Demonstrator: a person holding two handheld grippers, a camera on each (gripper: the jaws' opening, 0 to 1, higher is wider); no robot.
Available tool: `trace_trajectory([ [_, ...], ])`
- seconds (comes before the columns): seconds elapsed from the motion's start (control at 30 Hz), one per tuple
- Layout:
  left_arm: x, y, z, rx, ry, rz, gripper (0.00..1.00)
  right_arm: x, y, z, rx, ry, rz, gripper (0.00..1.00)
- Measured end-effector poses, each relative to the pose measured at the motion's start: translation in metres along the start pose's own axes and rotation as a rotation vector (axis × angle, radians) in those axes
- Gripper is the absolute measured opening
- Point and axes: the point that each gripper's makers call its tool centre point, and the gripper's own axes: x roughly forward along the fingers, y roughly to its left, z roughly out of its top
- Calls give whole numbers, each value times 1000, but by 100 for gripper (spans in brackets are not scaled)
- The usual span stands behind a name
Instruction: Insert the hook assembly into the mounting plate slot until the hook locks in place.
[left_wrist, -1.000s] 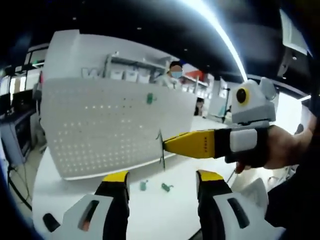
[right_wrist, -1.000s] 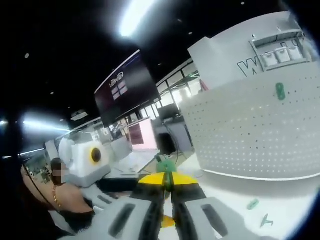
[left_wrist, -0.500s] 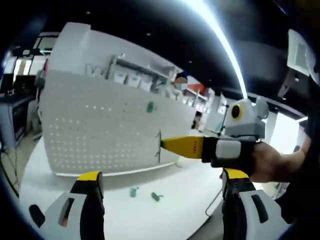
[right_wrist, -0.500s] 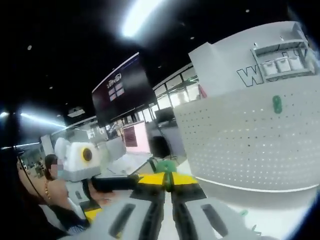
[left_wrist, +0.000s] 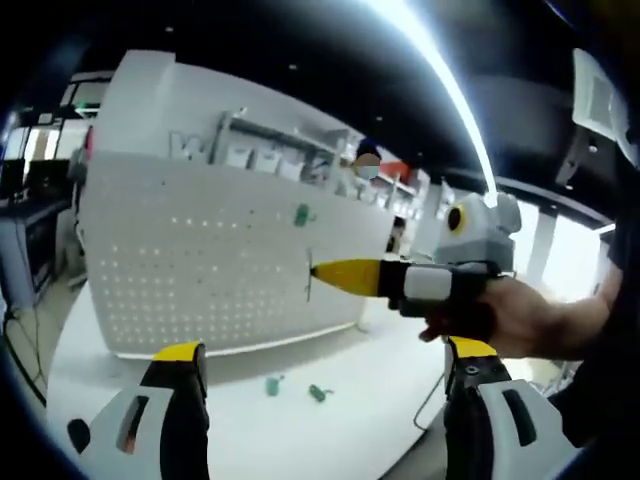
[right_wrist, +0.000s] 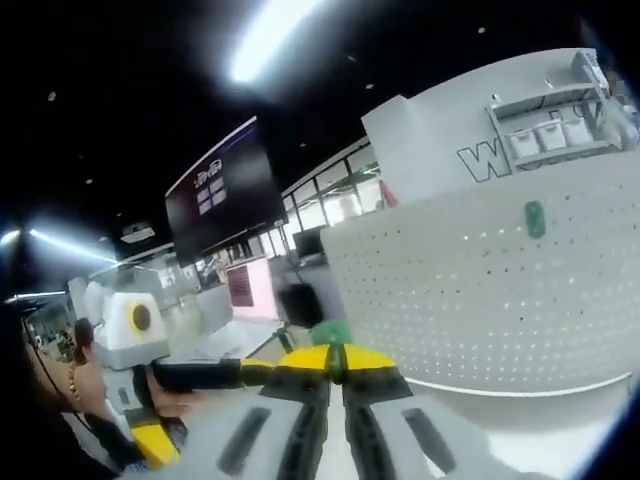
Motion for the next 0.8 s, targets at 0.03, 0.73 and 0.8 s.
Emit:
trace_trajectory([
  [0.03, 0, -2, 1, -15, -4, -10, 100, 1, -5, 2, 3, -8, -9, 0],
  [0.73, -3, 10, -2, -49, 18, 15, 100, 7, -149, 51, -153, -166, -389, 0],
  [0.8, -4, 11, -1, -36, 23, 19, 100, 6, -156, 54, -150, -176, -405, 0],
])
